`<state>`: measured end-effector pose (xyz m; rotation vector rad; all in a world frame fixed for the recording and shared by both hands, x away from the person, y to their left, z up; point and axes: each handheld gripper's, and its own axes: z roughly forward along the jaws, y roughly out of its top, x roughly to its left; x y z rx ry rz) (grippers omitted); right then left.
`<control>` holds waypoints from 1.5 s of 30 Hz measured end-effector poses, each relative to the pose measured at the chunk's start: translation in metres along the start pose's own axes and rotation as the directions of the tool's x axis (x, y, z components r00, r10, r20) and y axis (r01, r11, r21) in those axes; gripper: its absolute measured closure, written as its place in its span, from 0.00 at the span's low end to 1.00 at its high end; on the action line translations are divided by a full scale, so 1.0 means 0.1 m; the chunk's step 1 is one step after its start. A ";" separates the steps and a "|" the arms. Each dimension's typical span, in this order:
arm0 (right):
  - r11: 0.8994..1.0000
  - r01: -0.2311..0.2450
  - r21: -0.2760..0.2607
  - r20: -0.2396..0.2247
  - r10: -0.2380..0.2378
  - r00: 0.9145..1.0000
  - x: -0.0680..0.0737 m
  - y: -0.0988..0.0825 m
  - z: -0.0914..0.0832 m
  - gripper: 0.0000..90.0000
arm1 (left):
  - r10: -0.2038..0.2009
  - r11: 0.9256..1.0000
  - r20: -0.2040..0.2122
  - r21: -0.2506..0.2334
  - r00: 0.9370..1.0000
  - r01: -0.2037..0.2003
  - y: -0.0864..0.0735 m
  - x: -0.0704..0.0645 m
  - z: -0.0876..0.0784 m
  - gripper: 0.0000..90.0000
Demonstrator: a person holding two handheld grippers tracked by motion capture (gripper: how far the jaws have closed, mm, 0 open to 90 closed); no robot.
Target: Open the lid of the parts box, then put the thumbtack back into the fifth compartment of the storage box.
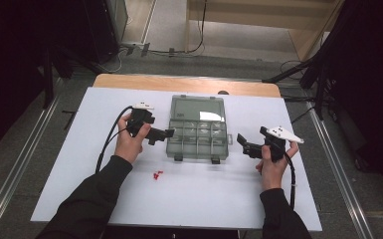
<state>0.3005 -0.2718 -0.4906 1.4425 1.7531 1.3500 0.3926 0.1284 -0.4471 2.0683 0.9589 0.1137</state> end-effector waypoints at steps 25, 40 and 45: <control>0.997 0.069 -0.017 0.038 -0.068 0.997 0.03 -0.34 -0.70 0.04 | 0.027 0.999 0.050 0.036 0.998 -0.028 -0.31 -0.22 -0.27 0.00; 0.998 0.045 -0.041 0.075 -0.042 0.996 0.02 -0.59 -1.13 0.05 | 0.021 0.997 0.048 0.073 0.999 -0.025 -0.49 -0.33 -0.42 0.00; 0.998 0.028 -0.048 0.086 -0.024 0.996 0.01 -0.65 -1.25 0.05 | 0.015 0.995 0.039 0.095 0.999 -0.018 -0.59 -0.37 -0.45 0.00</control>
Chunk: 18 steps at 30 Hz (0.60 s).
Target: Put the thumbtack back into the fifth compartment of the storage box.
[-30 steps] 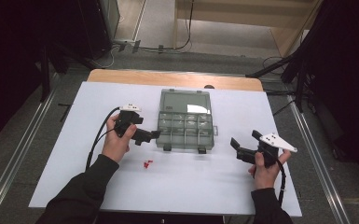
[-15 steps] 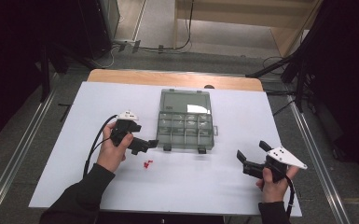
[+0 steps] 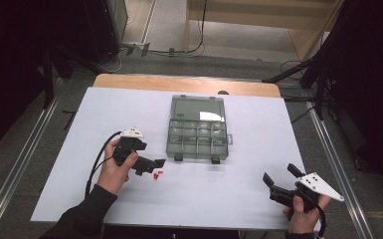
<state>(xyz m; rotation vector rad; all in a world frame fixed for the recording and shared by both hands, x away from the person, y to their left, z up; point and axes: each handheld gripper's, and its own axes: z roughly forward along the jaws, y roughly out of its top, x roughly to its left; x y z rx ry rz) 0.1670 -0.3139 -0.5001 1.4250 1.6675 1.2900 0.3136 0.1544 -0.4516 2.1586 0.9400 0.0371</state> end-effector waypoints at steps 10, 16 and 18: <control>1.000 0.005 -0.007 0.006 -0.005 1.000 -0.01 -0.04 -0.02 0.07 | -0.011 1.000 -0.067 0.025 0.998 0.013 -0.14 -0.09 -0.08 0.02; 1.000 0.012 0.008 0.010 -0.012 1.000 0.01 -0.05 0.00 0.09 | -0.007 0.997 -0.124 0.070 0.992 0.016 -0.23 -0.13 -0.04 0.24; 1.000 0.014 0.011 0.013 -0.014 1.000 0.01 -0.05 0.01 0.10 | -0.001 0.996 -0.134 0.088 0.991 0.013 -0.24 -0.14 -0.01 0.36</control>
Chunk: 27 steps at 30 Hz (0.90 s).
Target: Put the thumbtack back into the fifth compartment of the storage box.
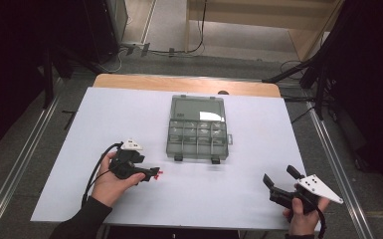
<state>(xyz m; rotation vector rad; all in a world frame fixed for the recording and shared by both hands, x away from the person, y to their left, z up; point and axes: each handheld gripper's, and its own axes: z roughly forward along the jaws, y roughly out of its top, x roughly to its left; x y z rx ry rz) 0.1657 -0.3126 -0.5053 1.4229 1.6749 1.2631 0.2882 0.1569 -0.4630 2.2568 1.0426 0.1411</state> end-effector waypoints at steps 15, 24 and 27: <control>1.000 0.005 -0.003 0.011 -0.005 1.000 0.00 0.00 0.01 0.12 | -0.036 0.997 -0.009 0.074 0.999 0.037 -0.08 -0.05 0.15 0.73; 1.000 0.005 -0.009 0.019 -0.005 1.000 -0.02 0.00 0.00 0.12 | -0.025 0.995 -0.029 0.100 0.999 0.028 -0.08 -0.07 0.19 0.74; 1.000 -0.007 -0.005 0.021 0.007 1.000 -0.02 0.00 -0.01 0.13 | -0.029 0.995 -0.022 0.098 0.999 0.031 -0.08 -0.06 0.19 0.77</control>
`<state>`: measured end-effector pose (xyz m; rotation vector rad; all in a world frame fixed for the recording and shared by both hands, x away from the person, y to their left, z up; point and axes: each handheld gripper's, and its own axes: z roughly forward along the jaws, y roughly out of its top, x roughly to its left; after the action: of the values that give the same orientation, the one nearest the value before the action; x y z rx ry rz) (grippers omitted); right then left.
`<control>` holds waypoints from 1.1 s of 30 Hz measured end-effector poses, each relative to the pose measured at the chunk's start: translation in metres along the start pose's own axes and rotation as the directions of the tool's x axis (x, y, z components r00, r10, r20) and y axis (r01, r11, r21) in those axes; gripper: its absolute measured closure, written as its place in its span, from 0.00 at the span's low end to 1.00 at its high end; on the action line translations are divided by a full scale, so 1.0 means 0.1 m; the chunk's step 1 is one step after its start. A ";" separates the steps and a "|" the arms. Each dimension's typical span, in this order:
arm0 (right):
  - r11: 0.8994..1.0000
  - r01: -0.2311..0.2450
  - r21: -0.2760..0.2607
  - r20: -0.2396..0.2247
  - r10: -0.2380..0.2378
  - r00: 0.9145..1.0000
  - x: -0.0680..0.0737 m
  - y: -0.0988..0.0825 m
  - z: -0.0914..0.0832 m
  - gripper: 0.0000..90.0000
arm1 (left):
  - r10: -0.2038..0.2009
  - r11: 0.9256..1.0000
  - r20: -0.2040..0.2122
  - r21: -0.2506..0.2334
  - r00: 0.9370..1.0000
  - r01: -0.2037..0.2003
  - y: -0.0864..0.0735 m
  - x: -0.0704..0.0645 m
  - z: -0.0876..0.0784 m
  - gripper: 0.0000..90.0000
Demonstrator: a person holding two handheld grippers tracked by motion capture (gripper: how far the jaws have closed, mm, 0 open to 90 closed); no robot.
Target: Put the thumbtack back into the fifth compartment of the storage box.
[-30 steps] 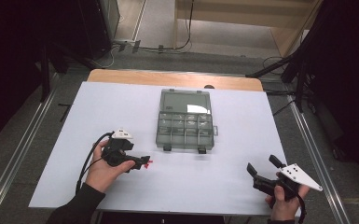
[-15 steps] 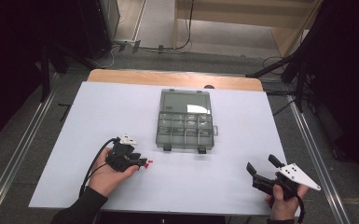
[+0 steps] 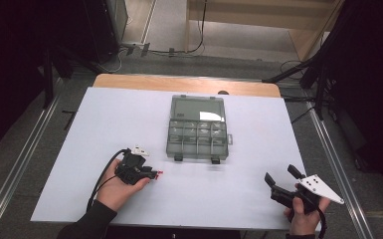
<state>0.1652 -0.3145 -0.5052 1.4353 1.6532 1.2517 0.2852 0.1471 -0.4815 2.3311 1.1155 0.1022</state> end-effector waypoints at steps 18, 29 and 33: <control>1.000 0.005 -0.009 0.014 -0.005 1.000 -0.02 0.00 -0.01 0.13 | -0.022 1.000 -0.044 -0.010 0.999 0.022 -0.01 -0.01 -0.12 0.73; 1.000 0.010 -0.008 0.017 -0.010 1.000 -0.02 0.00 -0.01 0.14 | -0.013 0.999 -0.067 0.031 0.998 0.015 -0.03 -0.01 -0.07 0.75; 1.000 0.008 -0.008 0.022 -0.008 1.000 -0.03 0.00 0.00 0.14 | -0.005 0.999 -0.078 0.051 0.997 0.009 -0.04 -0.02 -0.04 0.82</control>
<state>0.1654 -0.3172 -0.5053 1.4311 1.6358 1.2329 0.2798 0.1491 -0.4794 2.3860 1.1768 0.1649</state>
